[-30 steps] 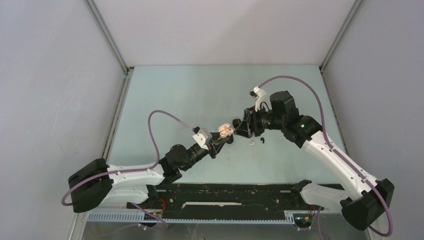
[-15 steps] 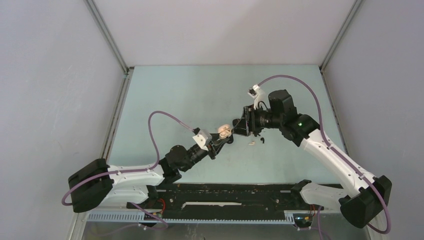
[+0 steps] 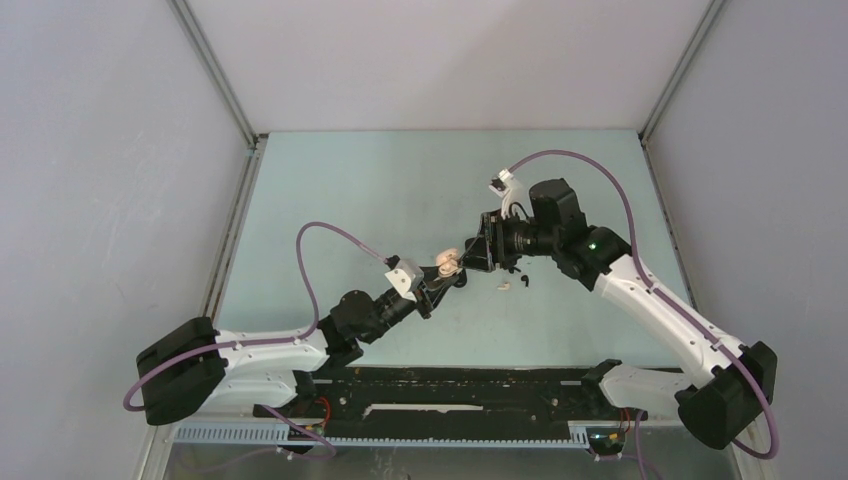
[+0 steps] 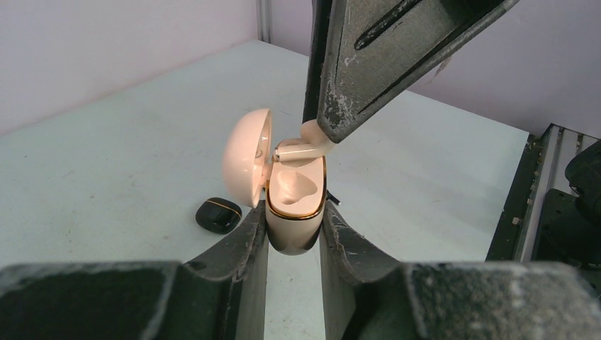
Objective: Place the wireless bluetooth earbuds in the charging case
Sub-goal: Pick up the earbud from the charging case.
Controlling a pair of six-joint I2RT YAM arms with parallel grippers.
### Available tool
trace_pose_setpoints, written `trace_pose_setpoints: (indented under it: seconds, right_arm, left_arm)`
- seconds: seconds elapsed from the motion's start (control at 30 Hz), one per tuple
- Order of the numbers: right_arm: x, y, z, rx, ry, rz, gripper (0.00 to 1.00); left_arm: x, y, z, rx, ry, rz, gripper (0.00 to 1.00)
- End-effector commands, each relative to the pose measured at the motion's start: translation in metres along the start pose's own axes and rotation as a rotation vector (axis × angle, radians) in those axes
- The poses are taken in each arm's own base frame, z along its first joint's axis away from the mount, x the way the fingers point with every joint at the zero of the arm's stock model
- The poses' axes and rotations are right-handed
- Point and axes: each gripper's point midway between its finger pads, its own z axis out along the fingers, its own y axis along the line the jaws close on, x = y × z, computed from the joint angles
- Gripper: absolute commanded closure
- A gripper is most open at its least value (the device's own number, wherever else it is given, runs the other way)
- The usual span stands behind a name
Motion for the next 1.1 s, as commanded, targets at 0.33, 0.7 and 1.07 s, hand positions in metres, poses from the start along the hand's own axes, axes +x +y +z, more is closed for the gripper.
trace_pose_setpoints:
  seconds: [0.33,0.7,1.07]
  right_arm:
    - [-0.019,0.015,0.002,-0.033,-0.046,-0.030,0.64]
    - [-0.020,0.013,-0.008,-0.028,-0.058,-0.068,0.91]
    - [-0.024,0.020,-0.047,0.008,-0.040,-0.653,1.00]
  left_arm:
    - [-0.017,0.000,0.002,-0.005,-0.064,0.012,1.00]
    - [-0.013,0.002,0.001,-0.012,-0.054,0.014,1.00]
    - [0.003,0.002,-0.002,-0.010,-0.005,0.022,1.00]
